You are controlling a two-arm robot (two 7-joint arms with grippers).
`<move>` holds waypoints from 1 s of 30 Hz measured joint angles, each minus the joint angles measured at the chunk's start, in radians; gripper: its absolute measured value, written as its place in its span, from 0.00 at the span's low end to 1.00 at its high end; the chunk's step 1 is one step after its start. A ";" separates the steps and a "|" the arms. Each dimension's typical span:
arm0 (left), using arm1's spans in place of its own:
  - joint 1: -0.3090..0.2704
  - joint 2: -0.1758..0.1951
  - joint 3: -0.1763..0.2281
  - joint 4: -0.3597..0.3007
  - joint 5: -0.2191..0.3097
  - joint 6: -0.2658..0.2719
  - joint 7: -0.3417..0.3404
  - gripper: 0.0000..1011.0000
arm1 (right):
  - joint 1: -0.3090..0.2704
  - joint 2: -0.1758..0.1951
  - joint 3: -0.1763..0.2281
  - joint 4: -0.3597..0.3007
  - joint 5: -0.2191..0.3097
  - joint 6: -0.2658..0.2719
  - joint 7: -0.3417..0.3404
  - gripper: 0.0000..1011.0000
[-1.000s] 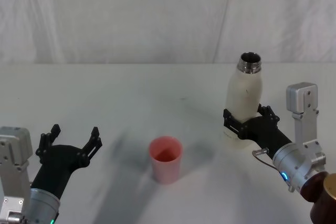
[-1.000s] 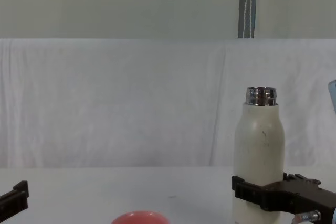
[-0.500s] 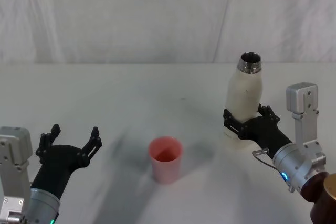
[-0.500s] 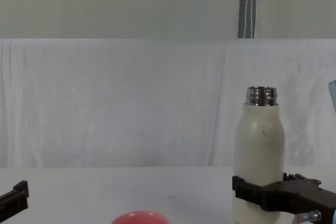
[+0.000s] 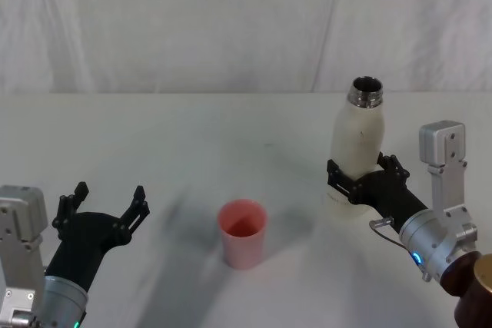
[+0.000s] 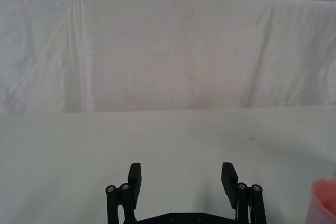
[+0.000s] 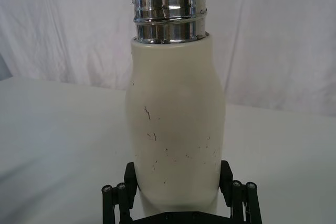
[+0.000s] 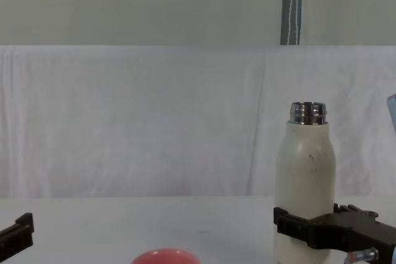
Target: Grasp the thermos with one hand and pour water into the cup lid.
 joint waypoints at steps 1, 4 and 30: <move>0.000 0.000 0.000 0.000 0.000 0.000 0.000 0.99 | 0.000 0.000 0.000 0.000 0.000 0.000 0.000 0.95; 0.000 0.000 0.000 0.000 0.000 0.000 0.000 0.99 | 0.000 0.000 0.000 0.000 0.000 0.000 0.000 0.95; 0.000 0.000 0.000 0.000 0.000 0.000 0.000 0.99 | -0.006 0.062 -0.009 -0.081 -0.063 -0.032 0.012 0.95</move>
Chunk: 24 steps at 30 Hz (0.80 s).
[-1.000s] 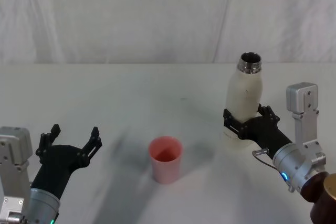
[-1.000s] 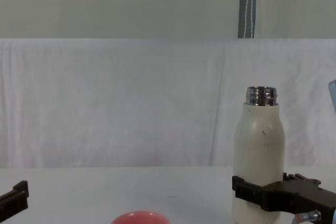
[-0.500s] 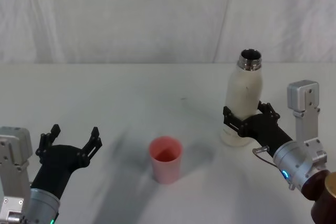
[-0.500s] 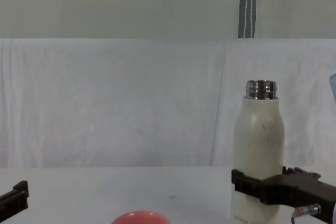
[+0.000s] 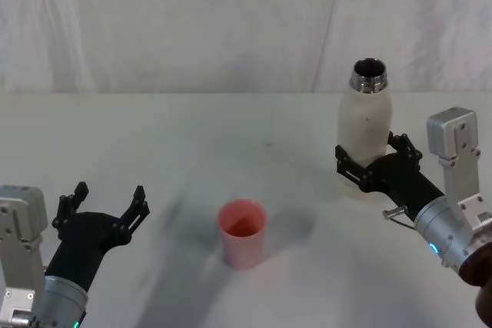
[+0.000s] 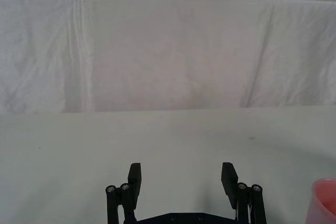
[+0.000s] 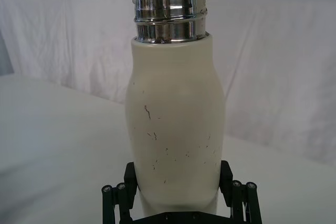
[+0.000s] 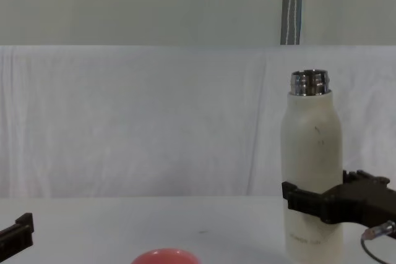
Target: Grasp the thermos with one hand and pour water into the cup lid.
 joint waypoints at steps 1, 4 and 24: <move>0.000 0.000 0.000 0.000 0.000 0.000 0.000 0.99 | -0.001 0.010 -0.002 -0.008 -0.013 -0.005 0.001 0.95; 0.000 0.000 0.000 0.000 0.000 0.000 0.000 0.99 | -0.003 0.023 -0.007 -0.017 -0.039 -0.017 0.002 0.95; 0.000 0.000 0.000 0.000 0.000 0.000 0.000 0.99 | 0.009 0.109 -0.081 -0.016 -0.376 -0.179 -0.042 0.95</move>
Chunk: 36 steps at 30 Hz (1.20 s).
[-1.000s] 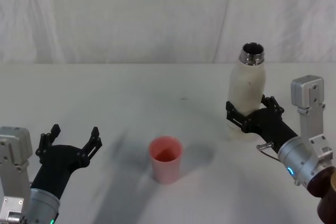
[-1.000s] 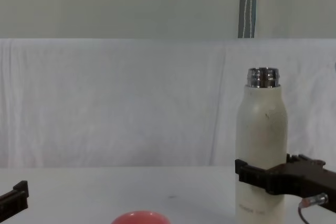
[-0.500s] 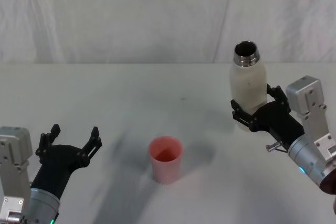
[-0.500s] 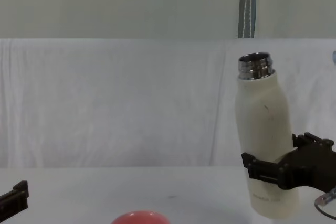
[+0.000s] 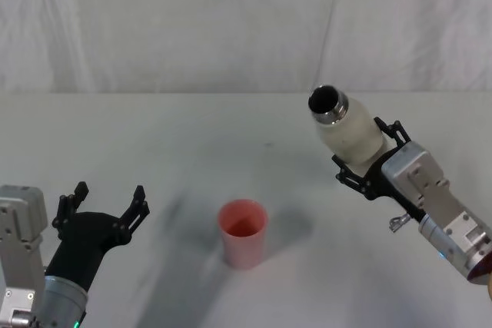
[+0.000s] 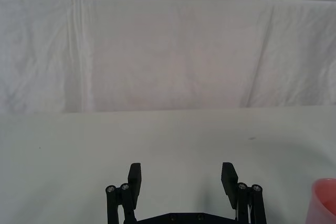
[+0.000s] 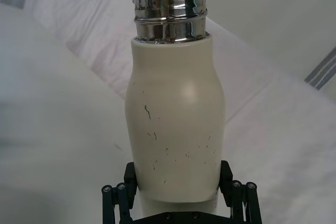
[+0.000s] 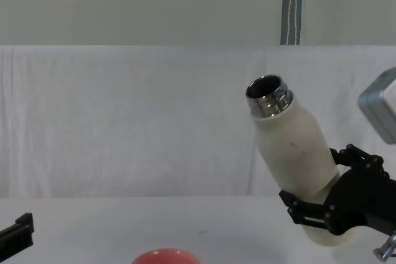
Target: Grasp the thermos with one hand and pour water into the cup lid.
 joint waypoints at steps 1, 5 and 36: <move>0.000 0.000 0.000 0.000 0.000 0.000 0.000 0.99 | 0.000 0.001 -0.001 0.001 -0.006 -0.002 -0.003 0.95; 0.000 0.000 0.000 0.000 0.000 0.000 0.000 0.99 | 0.002 0.007 -0.009 0.008 -0.069 -0.023 -0.024 0.95; 0.000 0.000 0.000 0.000 0.000 0.000 0.000 0.99 | 0.004 0.054 -0.069 0.042 -0.316 -0.102 -0.102 0.95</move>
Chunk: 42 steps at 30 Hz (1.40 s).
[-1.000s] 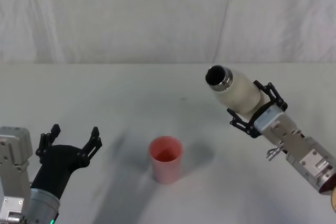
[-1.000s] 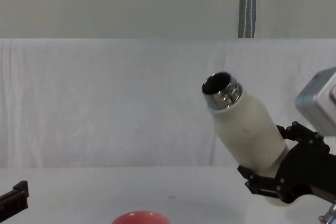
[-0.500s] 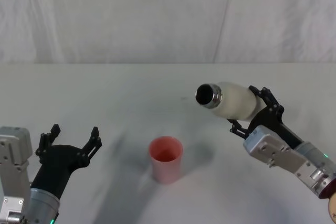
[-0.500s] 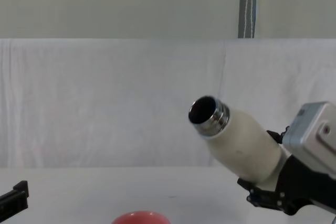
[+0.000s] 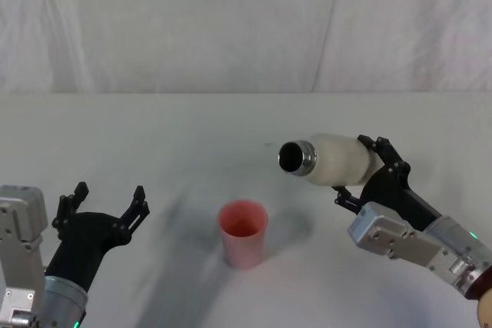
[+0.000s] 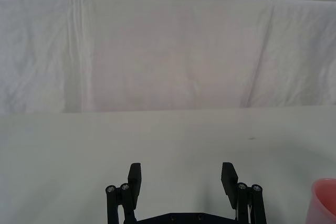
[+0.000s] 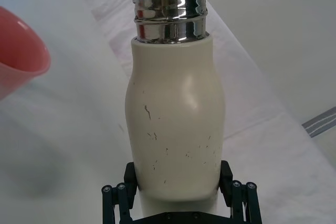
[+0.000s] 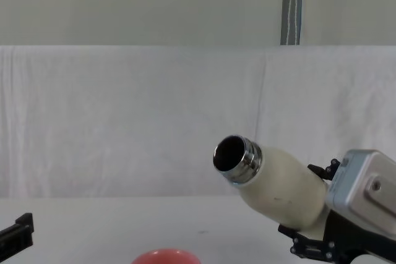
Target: Grasp the thermos with one hand and pour water into the cup lid.
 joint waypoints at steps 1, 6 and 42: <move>0.000 0.000 0.000 0.000 0.000 0.000 0.000 0.99 | 0.000 0.002 -0.002 0.001 -0.007 0.000 -0.003 0.95; 0.000 0.000 0.000 0.000 0.000 0.000 0.000 0.99 | 0.000 0.007 -0.005 0.003 -0.034 0.005 -0.021 0.95; 0.000 0.000 0.000 0.000 0.000 0.000 0.000 0.99 | 0.056 0.002 -0.067 0.060 -0.153 0.028 -0.077 0.95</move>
